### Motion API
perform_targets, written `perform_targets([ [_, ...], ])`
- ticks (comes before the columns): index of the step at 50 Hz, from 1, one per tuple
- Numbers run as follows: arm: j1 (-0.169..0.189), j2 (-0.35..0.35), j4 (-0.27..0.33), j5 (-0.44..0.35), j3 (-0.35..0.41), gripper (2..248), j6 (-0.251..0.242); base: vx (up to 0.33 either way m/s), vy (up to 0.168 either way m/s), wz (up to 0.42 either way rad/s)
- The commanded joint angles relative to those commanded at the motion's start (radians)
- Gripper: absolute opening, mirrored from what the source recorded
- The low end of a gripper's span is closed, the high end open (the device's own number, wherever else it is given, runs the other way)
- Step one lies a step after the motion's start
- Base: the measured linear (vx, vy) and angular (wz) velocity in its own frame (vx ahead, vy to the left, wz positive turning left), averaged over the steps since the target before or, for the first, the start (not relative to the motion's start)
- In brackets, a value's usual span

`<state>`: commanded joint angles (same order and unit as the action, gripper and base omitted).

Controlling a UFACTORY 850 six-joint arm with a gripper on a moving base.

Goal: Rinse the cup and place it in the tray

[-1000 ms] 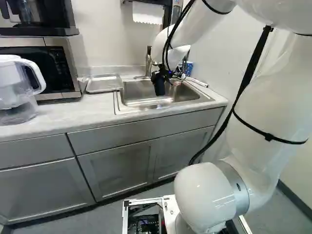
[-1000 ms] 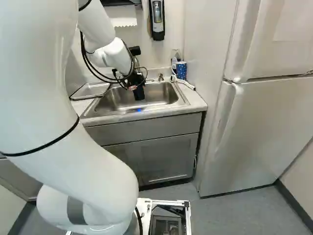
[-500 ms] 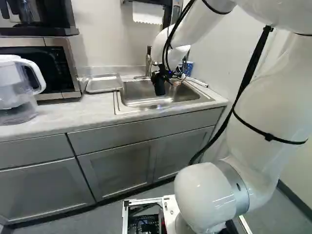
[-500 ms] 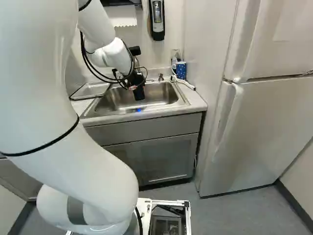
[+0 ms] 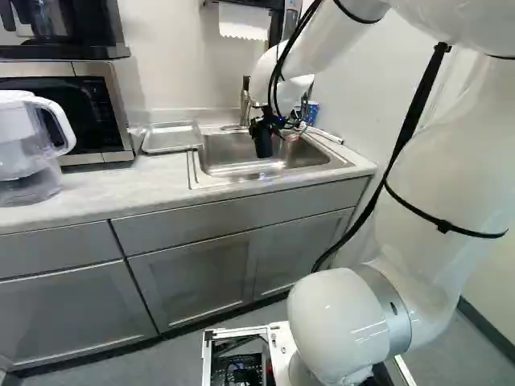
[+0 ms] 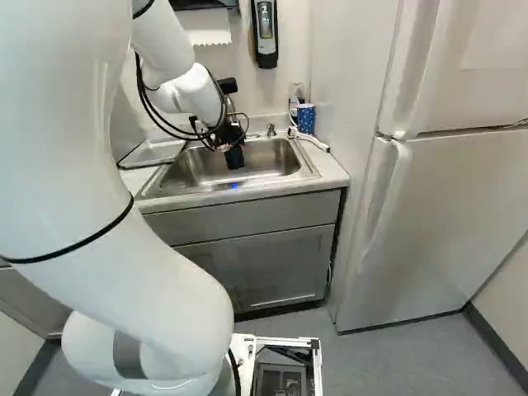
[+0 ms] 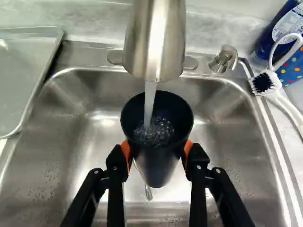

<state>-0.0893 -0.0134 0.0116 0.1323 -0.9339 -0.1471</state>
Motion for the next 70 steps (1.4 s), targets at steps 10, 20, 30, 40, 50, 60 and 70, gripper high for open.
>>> perform_targets([
  [10, 0.000, 0.000, 0.000, 0.000, 0.000, 122, 0.000, 0.000, 0.000, 0.000],
  [20, 0.000, 0.000, 0.000, 0.000, 0.000, 122, 0.000, 0.000, 0.000, 0.000],
  [30, 0.000, 0.000, 0.000, 0.000, 0.000, 122, 0.000, 0.000, 0.000, 0.000],
  [40, 0.000, 0.000, 0.000, 0.000, 0.000, 122, 0.000, 0.000, 0.000, 0.000],
  [50, 0.000, 0.000, 0.000, 0.000, 0.000, 122, 0.000, 0.000, 0.000, 0.000],
  [60, 0.000, 0.000, 0.000, 0.000, 0.000, 122, 0.000, 0.000, 0.000, 0.000],
  [70, 0.000, 0.000, 0.000, 0.000, 0.000, 122, 0.000, 0.000, 0.000, 0.000],
])
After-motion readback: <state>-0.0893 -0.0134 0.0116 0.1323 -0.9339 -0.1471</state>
